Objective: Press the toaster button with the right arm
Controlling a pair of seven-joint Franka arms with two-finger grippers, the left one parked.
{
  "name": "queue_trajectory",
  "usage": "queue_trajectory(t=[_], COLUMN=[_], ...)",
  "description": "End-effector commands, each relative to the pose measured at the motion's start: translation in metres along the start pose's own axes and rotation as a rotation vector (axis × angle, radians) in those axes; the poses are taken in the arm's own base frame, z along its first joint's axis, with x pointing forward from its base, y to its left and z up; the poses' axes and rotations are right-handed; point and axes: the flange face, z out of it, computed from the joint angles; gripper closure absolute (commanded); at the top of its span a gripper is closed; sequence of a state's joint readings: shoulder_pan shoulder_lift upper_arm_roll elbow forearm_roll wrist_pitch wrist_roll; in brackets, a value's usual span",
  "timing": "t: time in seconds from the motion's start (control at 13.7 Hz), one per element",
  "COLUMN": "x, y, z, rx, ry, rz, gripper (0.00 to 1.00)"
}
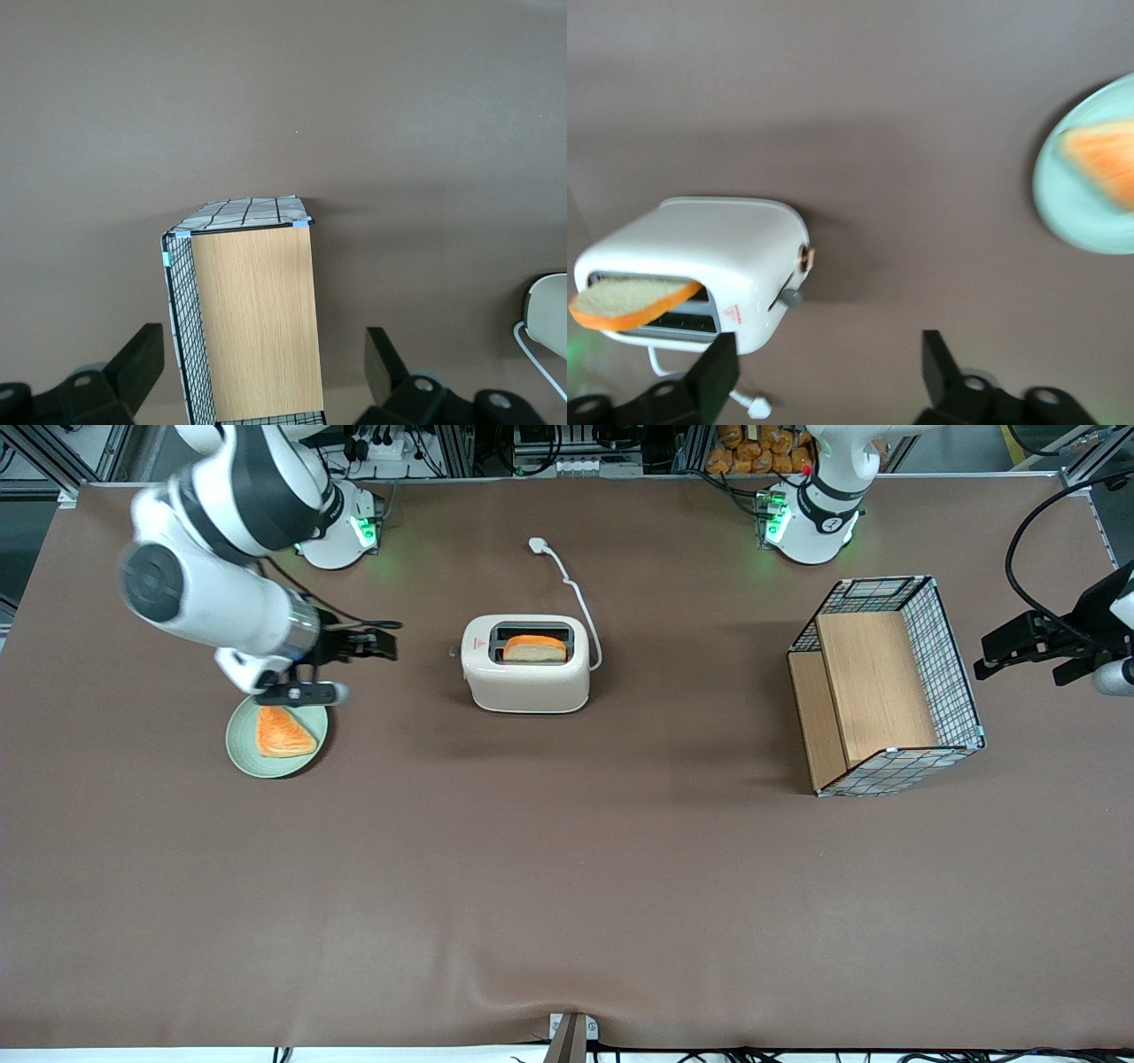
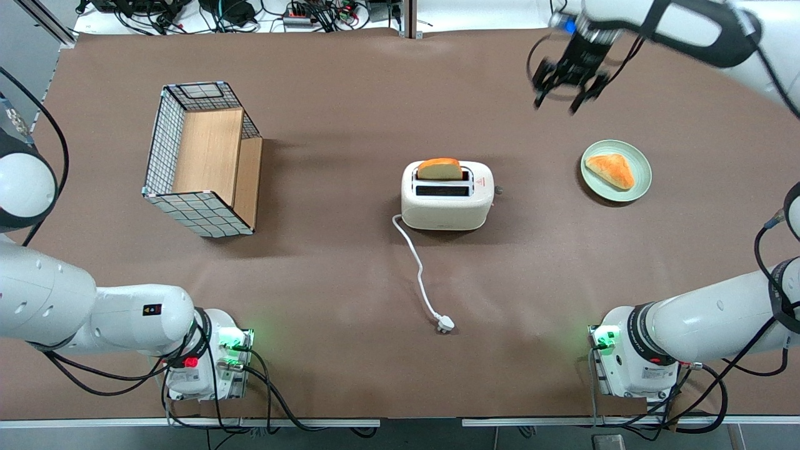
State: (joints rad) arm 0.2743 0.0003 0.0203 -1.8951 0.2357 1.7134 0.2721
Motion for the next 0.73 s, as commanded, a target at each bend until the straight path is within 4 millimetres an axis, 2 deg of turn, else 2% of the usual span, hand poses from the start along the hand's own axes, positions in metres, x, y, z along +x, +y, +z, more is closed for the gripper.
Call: queue_trajectory(t=[0.0, 0.22, 0.37, 0.51, 0.66], x=[0.02, 0.026, 0.025, 0.025, 0.01], y=[0.014, 0.028, 0.055, 0.083, 0.102], z=[-0.076, -0.126, -0.162, -0.176, -0.197], rx=[-0.053, -0.144, -0.147, -0.168, -0.192], ry=[0.08, 0.109, 0.157, 0.176, 0.201], rz=[0.018, 0.003, -0.031, -0.064, -0.105], gripper=[0.0, 0.0, 0.0, 0.0, 0.0])
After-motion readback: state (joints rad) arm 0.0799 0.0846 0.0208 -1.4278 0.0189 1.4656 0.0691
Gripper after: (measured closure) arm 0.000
